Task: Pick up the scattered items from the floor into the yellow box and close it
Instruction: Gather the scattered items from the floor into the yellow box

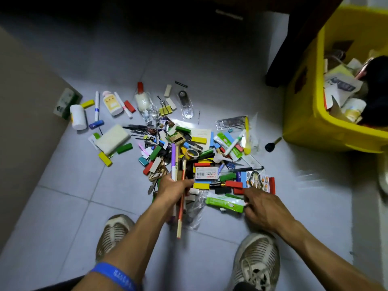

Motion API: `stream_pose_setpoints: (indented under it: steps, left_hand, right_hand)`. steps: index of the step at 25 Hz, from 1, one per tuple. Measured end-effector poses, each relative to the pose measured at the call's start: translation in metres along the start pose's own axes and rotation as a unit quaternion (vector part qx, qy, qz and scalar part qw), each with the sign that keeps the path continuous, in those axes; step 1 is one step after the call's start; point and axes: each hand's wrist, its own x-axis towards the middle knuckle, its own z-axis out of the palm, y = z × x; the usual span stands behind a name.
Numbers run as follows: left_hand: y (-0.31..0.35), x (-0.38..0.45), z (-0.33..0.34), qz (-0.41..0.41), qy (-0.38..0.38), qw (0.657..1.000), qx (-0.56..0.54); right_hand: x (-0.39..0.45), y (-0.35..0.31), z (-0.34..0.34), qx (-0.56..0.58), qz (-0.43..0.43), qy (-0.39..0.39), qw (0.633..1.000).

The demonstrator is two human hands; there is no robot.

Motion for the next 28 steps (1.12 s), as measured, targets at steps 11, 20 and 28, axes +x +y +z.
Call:
stream_pose_setpoints:
  steps: [11, 20, 28]
  left_hand:
    - [0.045, -0.003, 0.027, -0.079, -0.148, 0.940, -0.297]
    - [0.030, 0.032, -0.018, -0.100, -0.079, 0.940, -0.316]
    - [0.022, 0.032, -0.010, -0.099, -0.001, 0.957, -0.273]
  right_hand:
    - [0.076, -0.088, -0.065, 0.246, -0.011, -0.124, 0.961]
    - [0.142, -0.047, -0.052, 0.172, 0.113, 0.090, 0.974]
    - [0.145, -0.080, -0.018, 0.001, 0.014, 0.072, 0.997]
